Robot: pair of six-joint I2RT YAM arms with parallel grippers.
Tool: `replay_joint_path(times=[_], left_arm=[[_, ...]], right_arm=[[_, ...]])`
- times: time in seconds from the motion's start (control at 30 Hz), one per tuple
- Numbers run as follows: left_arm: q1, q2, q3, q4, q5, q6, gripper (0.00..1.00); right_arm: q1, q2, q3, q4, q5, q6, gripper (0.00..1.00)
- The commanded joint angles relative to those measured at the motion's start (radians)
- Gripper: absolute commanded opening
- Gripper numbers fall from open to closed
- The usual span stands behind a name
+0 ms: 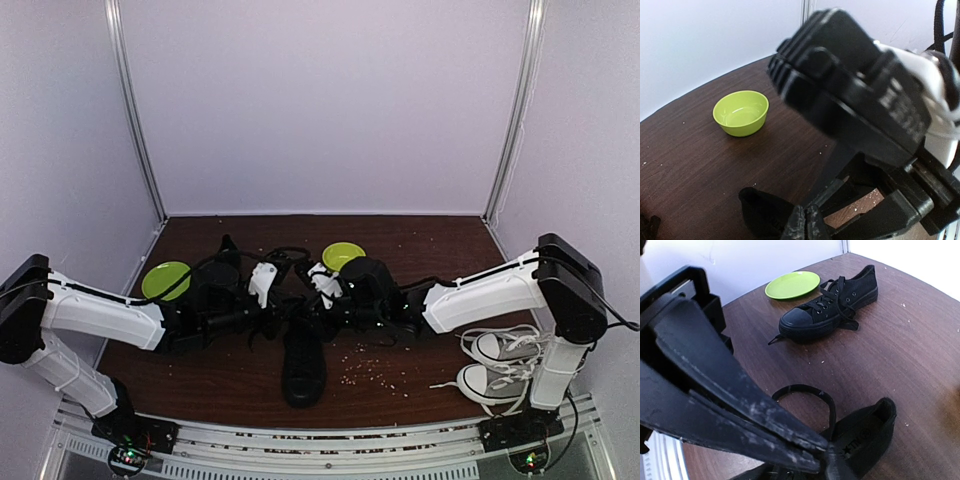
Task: Tie the shoes
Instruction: Pass from the left arm to the right, then pick up the half-tied shoelace from the center of the board.
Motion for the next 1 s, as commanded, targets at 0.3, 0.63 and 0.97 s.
replay_joint_path(times=[0.3, 0.63, 0.97], left_arm=[[-0.002, -0.036, 0.080, -0.119, -0.048, 0.080, 0.51], [0.129, -0.200, 0.120, -0.806, -0.110, -0.098, 0.71], [0.196, 0.133, 0.221, -0.947, 0.018, -0.107, 0.72]], right_arm=[[0.002, 0.000, 0.012, 0.026, 0.019, 0.001, 0.00], [0.002, 0.004, 0.017, -0.016, 0.002, -0.041, 0.00], [0.003, 0.013, 0.021, -0.017, -0.008, -0.068, 0.00]])
